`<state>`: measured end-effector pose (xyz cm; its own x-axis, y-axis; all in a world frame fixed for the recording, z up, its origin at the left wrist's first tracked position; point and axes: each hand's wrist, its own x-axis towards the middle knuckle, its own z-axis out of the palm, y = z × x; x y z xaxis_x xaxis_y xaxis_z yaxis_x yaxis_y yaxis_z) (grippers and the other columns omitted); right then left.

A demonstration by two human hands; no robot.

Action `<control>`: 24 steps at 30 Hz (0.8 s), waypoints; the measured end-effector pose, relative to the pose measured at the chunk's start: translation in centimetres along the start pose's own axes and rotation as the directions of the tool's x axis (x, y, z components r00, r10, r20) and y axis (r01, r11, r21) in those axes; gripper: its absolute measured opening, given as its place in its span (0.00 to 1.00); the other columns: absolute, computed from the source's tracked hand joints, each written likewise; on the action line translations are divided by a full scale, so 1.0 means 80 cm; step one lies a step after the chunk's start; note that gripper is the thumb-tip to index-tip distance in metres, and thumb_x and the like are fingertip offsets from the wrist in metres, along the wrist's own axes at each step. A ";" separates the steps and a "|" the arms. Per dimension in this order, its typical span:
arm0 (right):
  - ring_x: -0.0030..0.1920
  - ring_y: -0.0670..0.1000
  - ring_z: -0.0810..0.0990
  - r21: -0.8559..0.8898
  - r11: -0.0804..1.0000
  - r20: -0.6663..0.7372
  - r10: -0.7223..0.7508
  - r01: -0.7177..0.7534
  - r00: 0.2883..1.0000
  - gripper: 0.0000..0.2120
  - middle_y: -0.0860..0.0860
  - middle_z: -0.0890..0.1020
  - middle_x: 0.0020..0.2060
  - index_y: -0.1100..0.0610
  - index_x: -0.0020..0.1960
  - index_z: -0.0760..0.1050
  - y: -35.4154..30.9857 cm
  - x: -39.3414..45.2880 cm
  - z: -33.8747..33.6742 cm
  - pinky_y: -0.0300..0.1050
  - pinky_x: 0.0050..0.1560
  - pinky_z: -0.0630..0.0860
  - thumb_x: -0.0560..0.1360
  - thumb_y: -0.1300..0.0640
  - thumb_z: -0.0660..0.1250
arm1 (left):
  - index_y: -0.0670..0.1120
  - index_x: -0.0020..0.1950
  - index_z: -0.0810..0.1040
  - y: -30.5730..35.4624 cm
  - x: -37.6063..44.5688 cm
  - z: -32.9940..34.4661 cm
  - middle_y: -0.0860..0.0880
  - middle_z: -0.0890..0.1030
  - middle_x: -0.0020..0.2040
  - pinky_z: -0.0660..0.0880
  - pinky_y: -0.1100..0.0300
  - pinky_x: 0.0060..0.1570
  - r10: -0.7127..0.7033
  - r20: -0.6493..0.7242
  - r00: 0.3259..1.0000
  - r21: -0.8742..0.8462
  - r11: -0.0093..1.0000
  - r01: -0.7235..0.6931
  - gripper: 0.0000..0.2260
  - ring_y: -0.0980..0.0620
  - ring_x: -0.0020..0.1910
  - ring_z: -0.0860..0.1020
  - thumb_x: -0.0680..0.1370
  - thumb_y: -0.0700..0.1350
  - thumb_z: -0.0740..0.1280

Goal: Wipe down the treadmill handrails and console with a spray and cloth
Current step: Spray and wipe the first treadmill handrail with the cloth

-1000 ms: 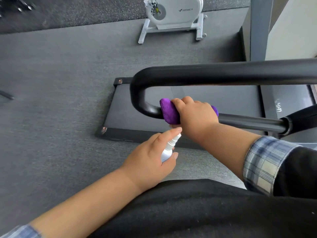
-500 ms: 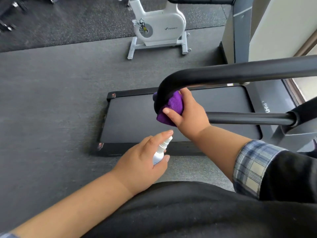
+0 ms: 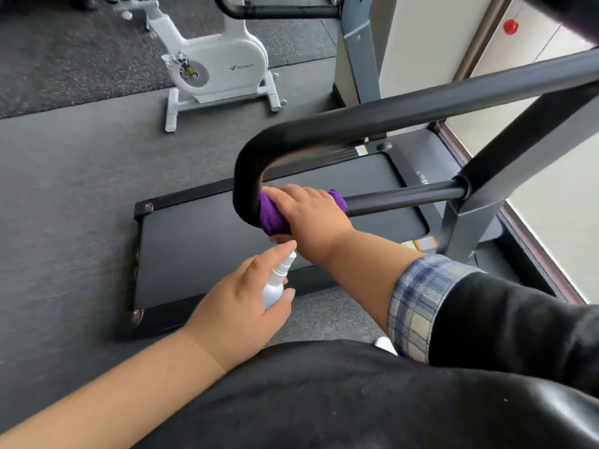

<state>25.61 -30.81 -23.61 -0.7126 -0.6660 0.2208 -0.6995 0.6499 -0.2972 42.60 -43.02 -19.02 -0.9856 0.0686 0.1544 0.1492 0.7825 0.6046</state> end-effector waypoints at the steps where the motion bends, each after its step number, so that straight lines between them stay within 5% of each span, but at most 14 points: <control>1: 0.63 0.56 0.75 -0.040 0.999 0.001 -0.005 0.005 1.000 0.39 0.49 0.74 0.66 0.47 0.77 0.62 0.008 -0.004 -0.001 0.54 0.63 0.69 0.71 0.41 0.73 | 0.66 0.71 0.59 0.001 0.003 0.004 0.58 0.75 0.57 0.67 0.72 0.55 0.001 0.008 1.000 -0.009 1.000 -0.001 0.32 0.59 0.53 0.76 0.75 0.46 0.71; 6: 0.62 0.57 0.76 -0.095 0.995 -0.003 0.016 -0.016 1.000 0.37 0.50 0.75 0.64 0.48 0.76 0.65 0.053 -0.026 -0.012 0.55 0.64 0.70 0.71 0.43 0.75 | 0.72 0.69 0.58 0.003 0.021 0.019 0.63 0.76 0.53 0.66 0.74 0.51 -0.045 0.008 0.999 -0.047 0.998 0.045 0.33 0.72 0.51 0.73 0.75 0.46 0.72; 18: 0.64 0.56 0.74 -0.150 0.976 0.127 0.179 -0.159 0.976 0.44 0.47 0.74 0.67 0.42 0.77 0.60 0.216 -0.085 -0.075 0.56 0.66 0.68 0.67 0.38 0.76 | 0.81 0.67 0.53 0.017 0.029 0.048 0.64 0.76 0.53 0.64 0.82 0.49 -0.100 0.053 0.994 -0.041 0.994 0.103 0.40 0.74 0.54 0.72 0.75 0.45 0.72; 24: 0.65 0.58 0.72 -0.106 0.958 0.110 0.278 -0.267 0.954 0.44 0.49 0.72 0.68 0.42 0.76 0.62 0.279 -0.121 -0.100 0.54 0.66 0.69 0.66 0.44 0.80 | 0.76 0.68 0.54 0.051 0.058 0.073 0.67 0.74 0.53 0.65 0.72 0.49 -0.158 0.054 0.986 -0.050 0.986 0.161 0.35 0.75 0.55 0.70 0.76 0.47 0.71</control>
<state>16.45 -6.95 -24.98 -0.8686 -0.4948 0.0257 -0.4854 0.8393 -0.2447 38.15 -35.88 -20.43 -0.9996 -0.0229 0.0144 -0.0077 0.7510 0.6602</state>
